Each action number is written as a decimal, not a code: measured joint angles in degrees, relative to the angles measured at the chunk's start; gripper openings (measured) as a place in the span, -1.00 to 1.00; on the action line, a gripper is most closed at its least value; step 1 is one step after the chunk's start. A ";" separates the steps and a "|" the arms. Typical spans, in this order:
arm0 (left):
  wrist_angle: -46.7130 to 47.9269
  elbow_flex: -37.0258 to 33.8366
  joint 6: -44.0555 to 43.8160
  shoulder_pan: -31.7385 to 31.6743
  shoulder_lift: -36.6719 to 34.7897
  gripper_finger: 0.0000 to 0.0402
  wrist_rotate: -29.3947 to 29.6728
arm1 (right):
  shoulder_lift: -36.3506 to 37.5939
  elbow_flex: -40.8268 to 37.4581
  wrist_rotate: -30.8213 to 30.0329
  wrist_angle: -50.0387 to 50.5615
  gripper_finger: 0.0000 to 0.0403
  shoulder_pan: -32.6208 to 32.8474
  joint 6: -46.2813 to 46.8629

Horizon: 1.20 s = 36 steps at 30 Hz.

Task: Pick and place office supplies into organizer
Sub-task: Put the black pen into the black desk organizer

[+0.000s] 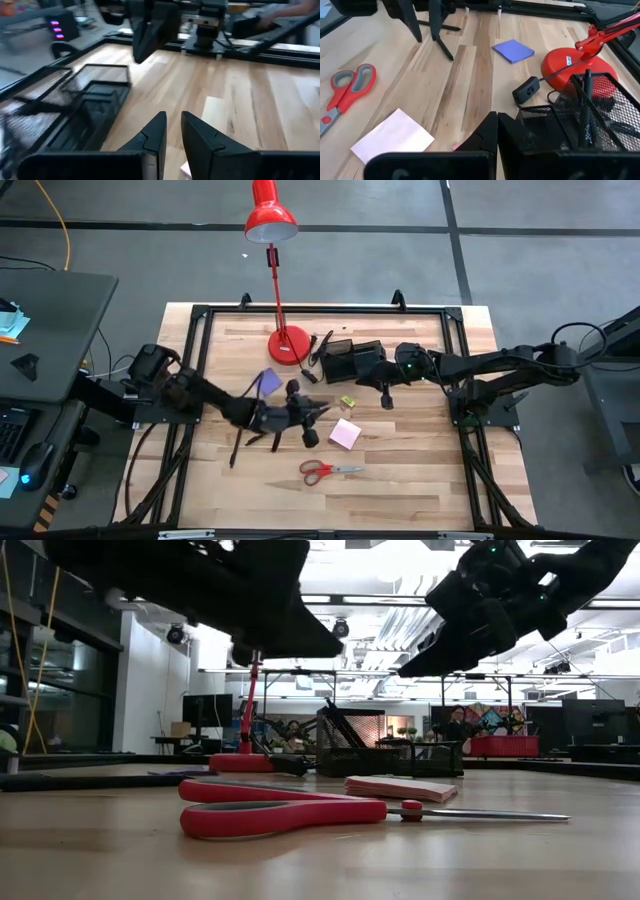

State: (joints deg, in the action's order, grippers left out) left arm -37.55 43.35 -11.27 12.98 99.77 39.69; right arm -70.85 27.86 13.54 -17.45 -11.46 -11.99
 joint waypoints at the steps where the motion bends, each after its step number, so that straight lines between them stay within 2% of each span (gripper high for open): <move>1: 0.34 0.00 -0.47 1.56 0.00 -0.75 2.81 | 0.00 0.00 0.00 -0.06 -1.00 0.00 -0.07; 3: 0.41 -0.19 -0.61 4.87 0.00 -0.74 7.86 | 0.00 0.00 0.09 -0.35 -1.00 0.00 -0.15; 6: -2.66 -2.12 -1.34 9.22 0.00 -0.74 12.46 | 0.00 0.00 0.58 -1.07 -1.00 0.00 -0.66; 14: -26.22 -16.59 -3.52 17.81 0.00 -0.74 17.36 | 0.00 0.00 3.59 -3.43 -1.00 0.00 -1.51; 16: -29.04 -19.17 -3.92 19.63 0.00 -0.74 19.62 | 0.00 0.00 3.65 -4.04 -1.00 0.00 -1.97; 21: -27.84 -22.10 -9.95 22.33 0.00 -0.74 24.20 | 0.00 0.02 3.63 -5.31 -1.00 0.00 -2.01; 28: -24.30 -25.28 -22.21 22.29 0.02 -0.69 21.00 | 0.00 0.00 3.63 -5.25 -1.00 0.00 -2.03; 33: -23.22 -25.94 -22.56 22.29 0.02 -0.49 20.41 | 0.00 0.00 4.29 -4.90 -1.00 0.00 -2.04; 36: -19.11 -25.94 -21.78 22.29 0.02 -0.40 20.45 | 0.00 0.00 4.42 -4.69 -1.00 -0.01 -2.22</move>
State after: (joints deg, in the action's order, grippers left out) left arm -56.66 17.41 -33.06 35.27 99.79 60.14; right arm -70.85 27.86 17.96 -22.14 -11.48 -14.20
